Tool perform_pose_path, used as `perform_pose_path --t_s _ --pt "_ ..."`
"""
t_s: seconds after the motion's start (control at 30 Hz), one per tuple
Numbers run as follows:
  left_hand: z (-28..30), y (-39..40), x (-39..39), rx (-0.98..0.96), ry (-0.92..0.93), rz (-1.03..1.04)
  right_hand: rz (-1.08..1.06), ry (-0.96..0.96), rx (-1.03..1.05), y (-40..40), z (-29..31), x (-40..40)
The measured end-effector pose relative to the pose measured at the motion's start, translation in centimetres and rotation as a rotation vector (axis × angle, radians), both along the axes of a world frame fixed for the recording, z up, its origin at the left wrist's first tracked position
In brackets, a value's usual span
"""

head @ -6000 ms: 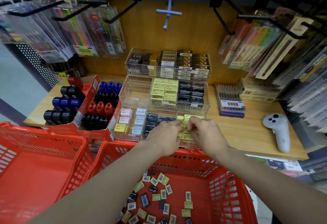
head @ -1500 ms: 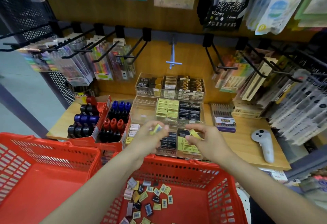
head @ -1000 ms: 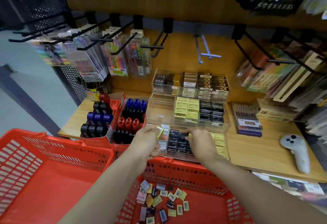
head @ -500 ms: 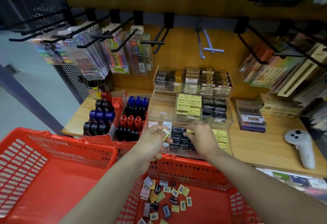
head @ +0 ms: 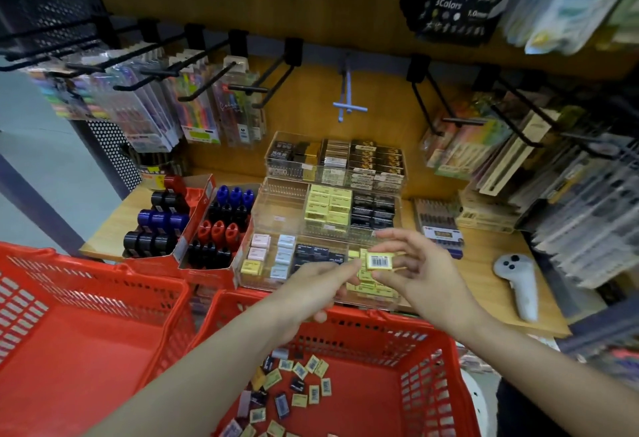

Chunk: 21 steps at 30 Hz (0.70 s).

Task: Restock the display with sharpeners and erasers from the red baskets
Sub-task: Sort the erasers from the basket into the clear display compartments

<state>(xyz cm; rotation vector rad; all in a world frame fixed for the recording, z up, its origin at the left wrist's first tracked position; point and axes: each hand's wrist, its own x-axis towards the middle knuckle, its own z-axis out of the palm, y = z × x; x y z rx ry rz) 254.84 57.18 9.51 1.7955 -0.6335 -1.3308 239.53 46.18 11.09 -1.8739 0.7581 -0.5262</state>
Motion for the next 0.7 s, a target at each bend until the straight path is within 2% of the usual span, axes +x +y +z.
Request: perform_pose_path --t_s 0.2,0.33,0.43,0.57,0.7 --pt "0.5 -0.2 -0.5 -0.181 0.032 -0.032 0.005 -0.079 -0.041 0.2 0.0 -0.2" --pt "0.6 -0.3 -0.5 -0.186 0.034 -0.038 0.005 -0.052 0.006 -0.1 -0.4 -0.4" --pt "0.6 -0.2 -0.4 -0.158 -0.017 -0.003 -0.063 -0.056 0.303 0.0 -0.5 -0.1" --pt "0.6 -0.3 -0.4 -0.168 -0.026 0.002 -0.164 -0.155 0.687 0.2 -0.6 0.4" --pt "0.4 -0.4 -0.4 -0.183 -0.030 0.004 -0.177 -0.204 0.759 0.6 -0.2 1.0"
